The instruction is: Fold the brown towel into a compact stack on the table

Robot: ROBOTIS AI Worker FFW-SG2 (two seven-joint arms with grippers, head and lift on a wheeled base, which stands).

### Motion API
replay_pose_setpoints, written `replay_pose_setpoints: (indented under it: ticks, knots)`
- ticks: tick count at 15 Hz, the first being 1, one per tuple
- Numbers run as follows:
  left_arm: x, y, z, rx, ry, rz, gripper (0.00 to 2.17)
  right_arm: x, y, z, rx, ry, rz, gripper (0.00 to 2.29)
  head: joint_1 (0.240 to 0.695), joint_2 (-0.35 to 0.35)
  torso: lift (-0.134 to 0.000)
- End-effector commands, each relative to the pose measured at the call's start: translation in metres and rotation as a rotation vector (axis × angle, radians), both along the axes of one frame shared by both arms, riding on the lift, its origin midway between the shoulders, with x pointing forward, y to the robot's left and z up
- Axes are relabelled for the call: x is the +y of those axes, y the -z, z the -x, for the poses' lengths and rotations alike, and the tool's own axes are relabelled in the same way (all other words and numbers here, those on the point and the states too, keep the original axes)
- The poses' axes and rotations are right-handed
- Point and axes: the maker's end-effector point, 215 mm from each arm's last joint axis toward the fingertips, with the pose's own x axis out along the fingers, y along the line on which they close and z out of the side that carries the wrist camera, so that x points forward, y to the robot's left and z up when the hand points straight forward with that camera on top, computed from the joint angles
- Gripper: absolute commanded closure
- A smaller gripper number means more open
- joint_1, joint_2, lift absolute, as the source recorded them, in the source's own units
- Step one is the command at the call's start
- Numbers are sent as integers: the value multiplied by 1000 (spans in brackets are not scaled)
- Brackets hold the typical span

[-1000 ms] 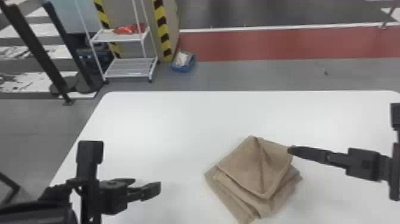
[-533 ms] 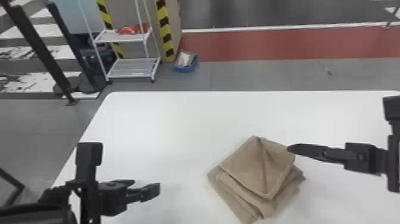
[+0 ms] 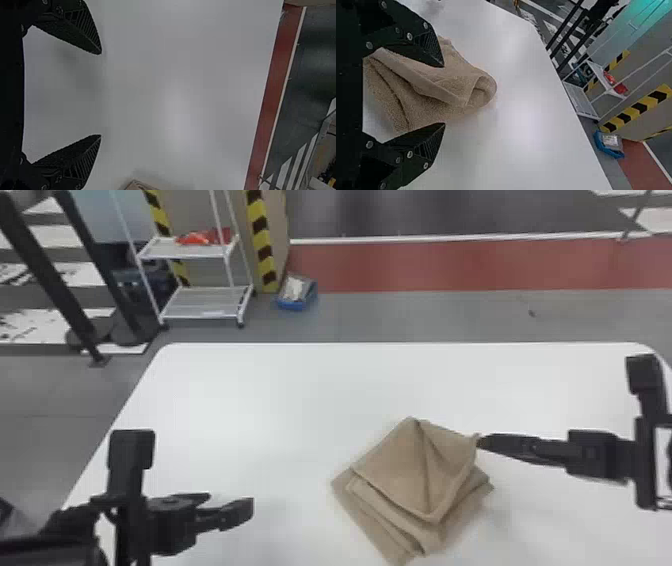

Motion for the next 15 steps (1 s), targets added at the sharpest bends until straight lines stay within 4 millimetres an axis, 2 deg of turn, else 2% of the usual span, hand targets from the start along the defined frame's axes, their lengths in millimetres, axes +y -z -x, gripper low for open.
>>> replay_pose_setpoints:
  ticks: [1,3,6,11,15]
  knots:
    - [-1,0,0,0,-2,5,147,11,8,-1,21,-25,21,738,695,86,-124]
    - [2,1,1,2,-8,3,147,16,9,-4,22,-37,31,826,695,99,-124]
    - [2,2,2,5,-9,4,147,15,15,-7,45,-33,50,822,695,111,-124]
    - [2,0,1,1,-8,5,147,-5,10,-14,33,3,81,819,695,103,-124]
    - [1,1,2,3,-7,6,147,0,15,-17,44,-13,136,819,695,85,-124]
